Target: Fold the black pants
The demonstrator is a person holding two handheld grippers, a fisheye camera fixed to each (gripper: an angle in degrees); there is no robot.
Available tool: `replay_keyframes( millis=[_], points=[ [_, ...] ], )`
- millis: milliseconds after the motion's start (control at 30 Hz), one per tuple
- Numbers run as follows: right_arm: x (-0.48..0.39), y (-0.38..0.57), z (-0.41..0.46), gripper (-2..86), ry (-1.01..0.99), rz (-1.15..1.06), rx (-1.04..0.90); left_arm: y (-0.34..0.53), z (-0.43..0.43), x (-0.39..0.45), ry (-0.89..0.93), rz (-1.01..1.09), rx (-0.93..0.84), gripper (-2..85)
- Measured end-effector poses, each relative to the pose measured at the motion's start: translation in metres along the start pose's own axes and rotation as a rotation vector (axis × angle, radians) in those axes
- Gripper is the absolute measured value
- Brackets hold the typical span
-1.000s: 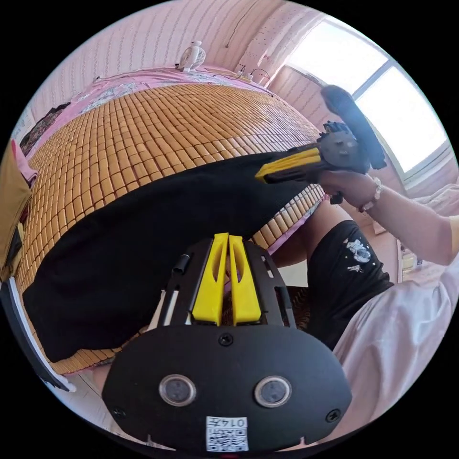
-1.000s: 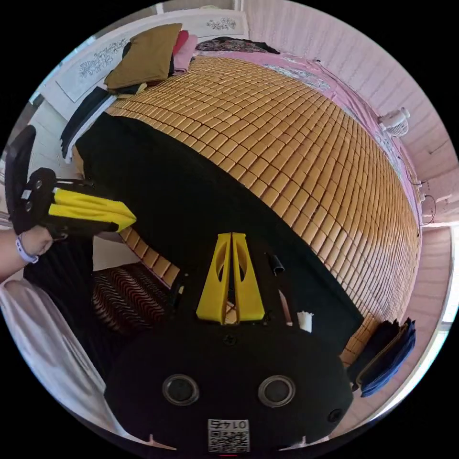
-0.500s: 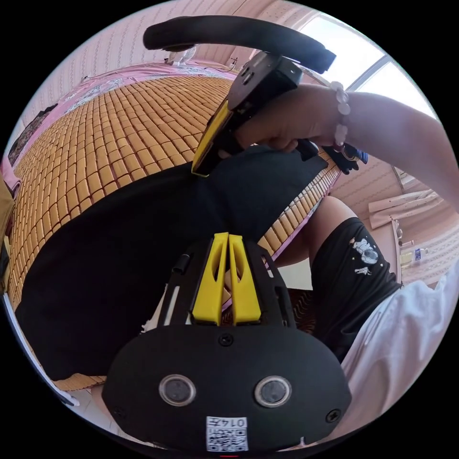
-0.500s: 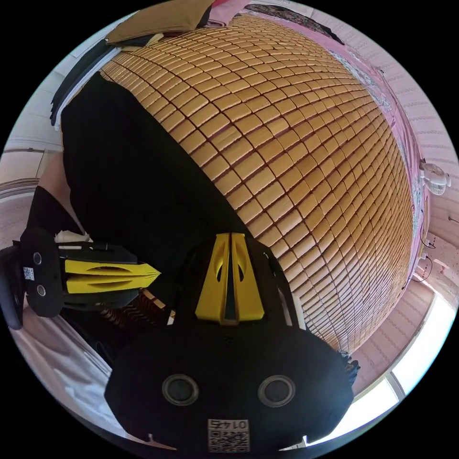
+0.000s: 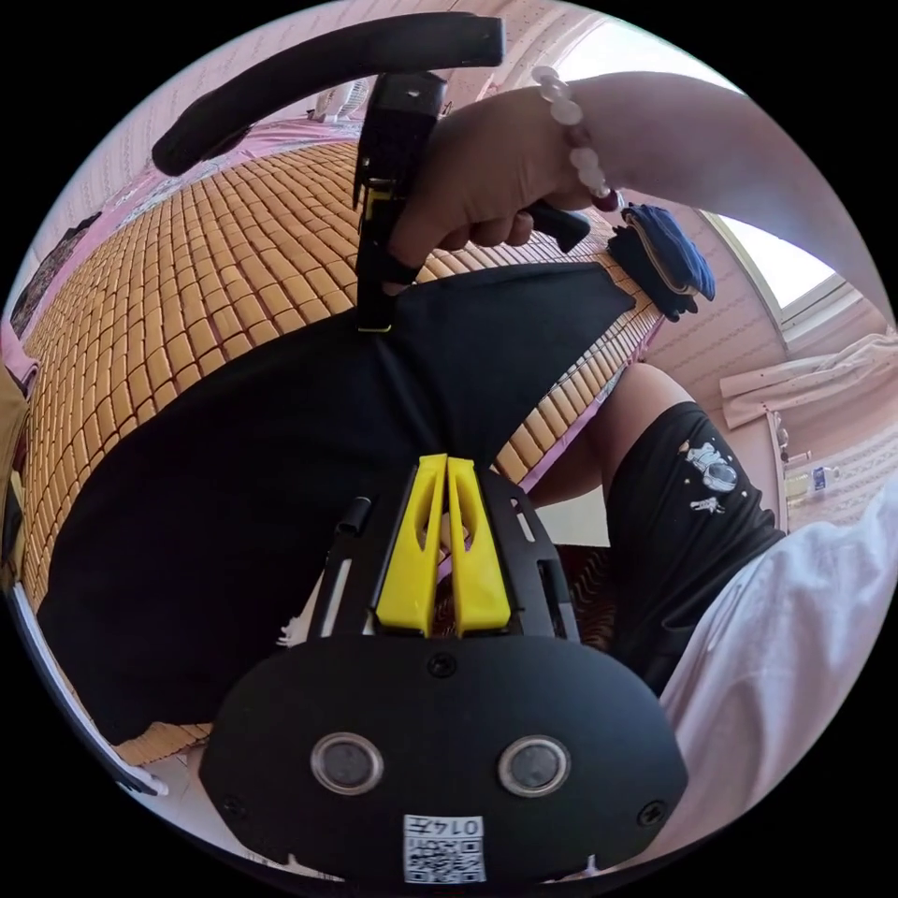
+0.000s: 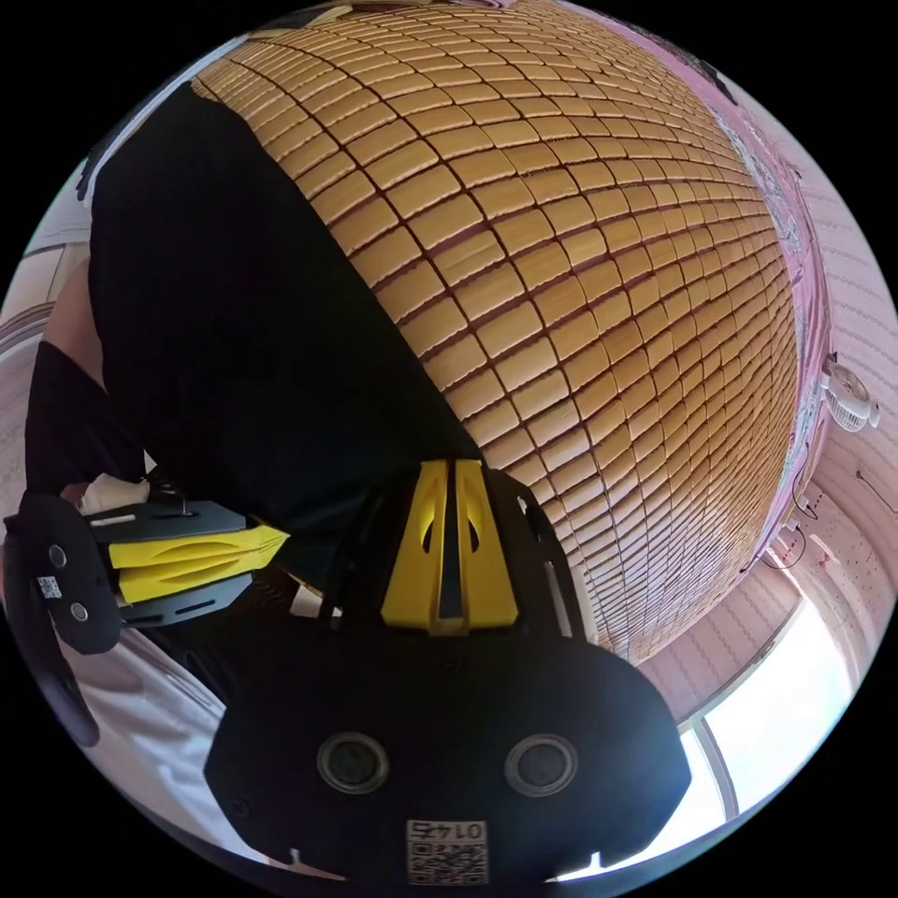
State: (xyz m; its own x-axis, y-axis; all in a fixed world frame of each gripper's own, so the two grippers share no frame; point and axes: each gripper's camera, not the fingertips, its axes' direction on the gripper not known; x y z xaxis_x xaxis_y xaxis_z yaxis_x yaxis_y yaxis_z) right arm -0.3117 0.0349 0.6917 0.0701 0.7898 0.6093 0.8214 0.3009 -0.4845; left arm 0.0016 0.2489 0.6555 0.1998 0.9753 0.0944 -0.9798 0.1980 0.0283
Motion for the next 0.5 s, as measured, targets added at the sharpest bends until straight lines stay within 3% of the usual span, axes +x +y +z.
replay_keyframes(
  millis=[167, 233, 367, 500],
  points=[
    [-0.012, 0.008, 0.01, -0.1, 0.07, 0.003, -0.006, -0.005, 0.0, 0.012, -0.107, 0.098, -0.046, -1.0],
    [-0.013, 0.02, 0.013, -0.2, 0.081, -0.008, 0.031, -0.007, -0.004, 0.011, -0.114, 0.048, -0.063, -1.0],
    [0.011, 0.092, 0.022, 1.3, -0.137, 0.159, 0.311, 0.014, -0.03, 0.006, 0.081, 0.014, -0.009, -1.0],
    [0.036, 0.206, 0.046, 4.5, -0.246, 0.359, 0.58, 0.056, -0.062, -0.014, 0.097, -0.069, 0.053, -1.0]
  ],
)
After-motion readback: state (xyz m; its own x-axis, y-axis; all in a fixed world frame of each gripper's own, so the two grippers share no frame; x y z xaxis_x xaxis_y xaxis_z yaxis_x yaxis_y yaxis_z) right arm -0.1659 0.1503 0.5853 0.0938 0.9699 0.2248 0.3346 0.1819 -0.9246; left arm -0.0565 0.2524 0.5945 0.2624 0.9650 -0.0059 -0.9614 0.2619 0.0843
